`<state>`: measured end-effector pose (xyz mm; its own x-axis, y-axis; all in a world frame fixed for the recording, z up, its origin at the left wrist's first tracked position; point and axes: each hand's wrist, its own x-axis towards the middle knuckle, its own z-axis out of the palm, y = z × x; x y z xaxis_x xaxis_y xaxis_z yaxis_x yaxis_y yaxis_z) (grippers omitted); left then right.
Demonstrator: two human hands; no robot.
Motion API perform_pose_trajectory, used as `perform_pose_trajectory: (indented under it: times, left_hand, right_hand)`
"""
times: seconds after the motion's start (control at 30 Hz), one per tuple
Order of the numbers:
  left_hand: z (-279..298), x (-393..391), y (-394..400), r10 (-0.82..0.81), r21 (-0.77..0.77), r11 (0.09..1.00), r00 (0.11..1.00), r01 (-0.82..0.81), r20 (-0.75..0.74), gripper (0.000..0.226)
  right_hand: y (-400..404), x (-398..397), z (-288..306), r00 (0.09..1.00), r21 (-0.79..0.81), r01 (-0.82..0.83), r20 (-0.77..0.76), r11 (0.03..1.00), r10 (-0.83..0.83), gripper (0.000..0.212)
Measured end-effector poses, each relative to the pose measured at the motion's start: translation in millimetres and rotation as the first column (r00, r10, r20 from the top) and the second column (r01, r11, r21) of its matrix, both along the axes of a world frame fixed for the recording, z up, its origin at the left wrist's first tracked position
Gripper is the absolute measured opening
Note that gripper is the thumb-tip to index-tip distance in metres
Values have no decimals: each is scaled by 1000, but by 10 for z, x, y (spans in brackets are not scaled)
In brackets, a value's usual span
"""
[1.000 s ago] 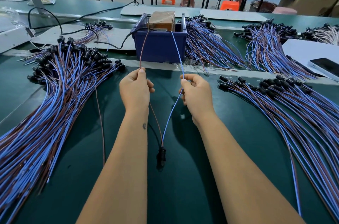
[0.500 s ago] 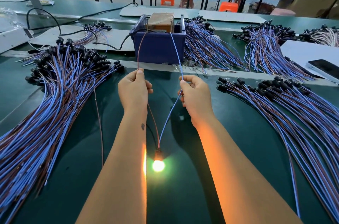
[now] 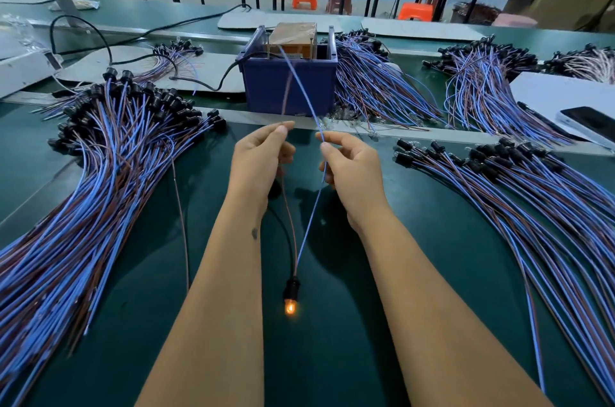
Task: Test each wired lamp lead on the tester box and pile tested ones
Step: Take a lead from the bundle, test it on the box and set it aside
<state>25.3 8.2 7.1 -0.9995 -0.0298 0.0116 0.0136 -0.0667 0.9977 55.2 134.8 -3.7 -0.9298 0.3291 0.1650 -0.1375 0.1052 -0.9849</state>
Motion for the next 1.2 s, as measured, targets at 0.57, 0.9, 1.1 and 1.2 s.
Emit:
perform_pose_trajectory:
  times: [0.57,0.9,1.1,1.2]
  left_hand:
    - [-3,-35,41,-15,303,953,998,-6,68,24]
    - [-48,-2,59,-8,241,970,1000,14,-29,12]
    - [-2,168,75,-640,139,752,764,644,-79,25]
    - [-12,200,162,-734,-53,679,679,733,-3,37]
  right_hand:
    - [-24,67,32,964,183,-263,4,947,267,62]
    - [123,27,46,993,-259,-105,-71,960,90,29]
    - [374,-50,75,998,-367,64,22,928,-61,31]
    - [465,-50,48,992,-181,106,83,978,-92,28]
